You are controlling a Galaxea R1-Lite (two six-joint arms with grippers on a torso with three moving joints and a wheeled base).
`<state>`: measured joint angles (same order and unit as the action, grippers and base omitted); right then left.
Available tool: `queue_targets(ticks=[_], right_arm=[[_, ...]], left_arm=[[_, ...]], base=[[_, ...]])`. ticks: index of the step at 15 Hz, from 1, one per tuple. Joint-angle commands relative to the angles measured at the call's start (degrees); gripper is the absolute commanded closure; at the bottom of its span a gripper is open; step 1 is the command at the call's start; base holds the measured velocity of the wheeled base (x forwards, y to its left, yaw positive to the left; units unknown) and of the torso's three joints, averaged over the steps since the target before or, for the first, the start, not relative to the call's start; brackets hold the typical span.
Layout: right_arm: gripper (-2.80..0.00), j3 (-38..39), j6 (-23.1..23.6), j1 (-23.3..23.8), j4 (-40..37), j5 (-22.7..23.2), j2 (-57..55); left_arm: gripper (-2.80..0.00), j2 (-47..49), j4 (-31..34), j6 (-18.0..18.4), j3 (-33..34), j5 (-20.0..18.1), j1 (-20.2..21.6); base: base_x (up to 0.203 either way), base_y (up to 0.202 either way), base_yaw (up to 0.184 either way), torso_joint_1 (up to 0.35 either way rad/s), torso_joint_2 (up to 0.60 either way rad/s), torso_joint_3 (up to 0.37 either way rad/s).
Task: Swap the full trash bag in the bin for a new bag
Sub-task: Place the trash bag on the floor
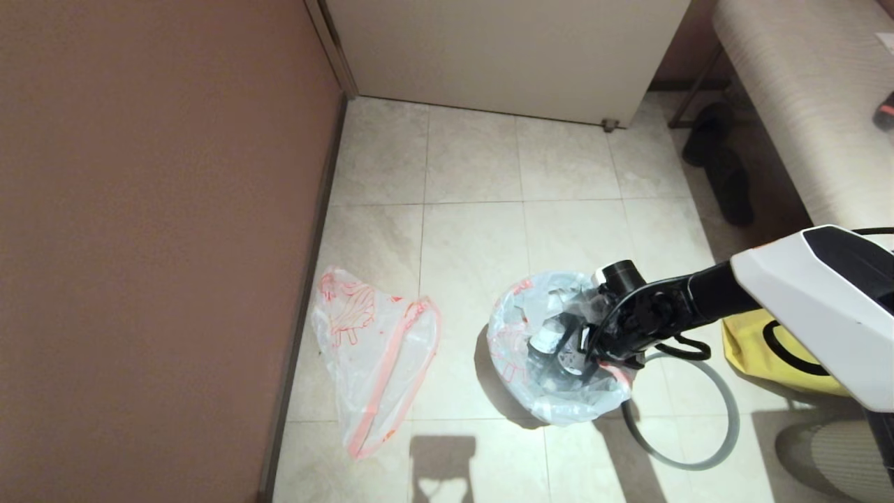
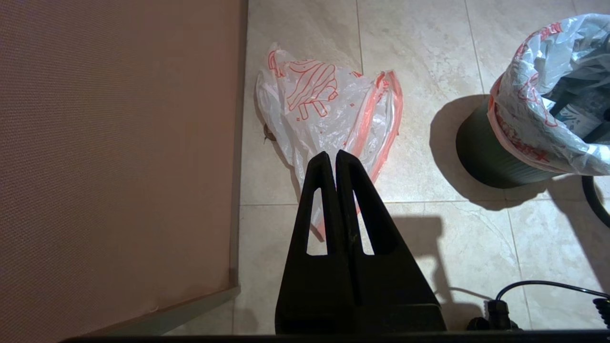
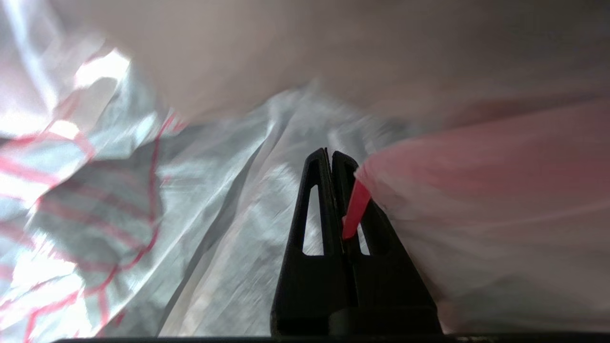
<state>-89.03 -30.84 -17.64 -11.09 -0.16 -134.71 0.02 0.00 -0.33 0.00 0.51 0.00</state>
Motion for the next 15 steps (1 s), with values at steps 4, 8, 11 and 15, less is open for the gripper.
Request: queue_targets(ticks=[4,8,11,15], right_arm=[[0.0,1.82,-0.18,0.0,-5.02,-0.65,8.04],[0.0,4.75,-0.27,-0.7,-5.26,-0.36,10.95],[0.0,5.87,-0.52,-2.27,-5.09,-0.38,12.15],[0.0,7.76,-2.53,-1.99,-4.79,5.6,16.95]], left_arm=[[0.0,-0.02,0.0,-0.02,0.0,0.02,0.0],[0.0,-0.02,0.0,-0.02,0.0,0.02,0.0],[0.0,-0.02,0.0,-0.02,0.0,0.02,0.0],[0.0,-0.02,0.0,-0.02,0.0,0.02,0.0]], base=[[0.0,0.0,0.0,0.0,0.0,0.0],[0.0,0.0,0.0,0.0,0.0,0.0],[0.0,0.0,0.0,0.0,0.0,0.0],[0.0,0.0,0.0,0.0,0.0,0.0]])
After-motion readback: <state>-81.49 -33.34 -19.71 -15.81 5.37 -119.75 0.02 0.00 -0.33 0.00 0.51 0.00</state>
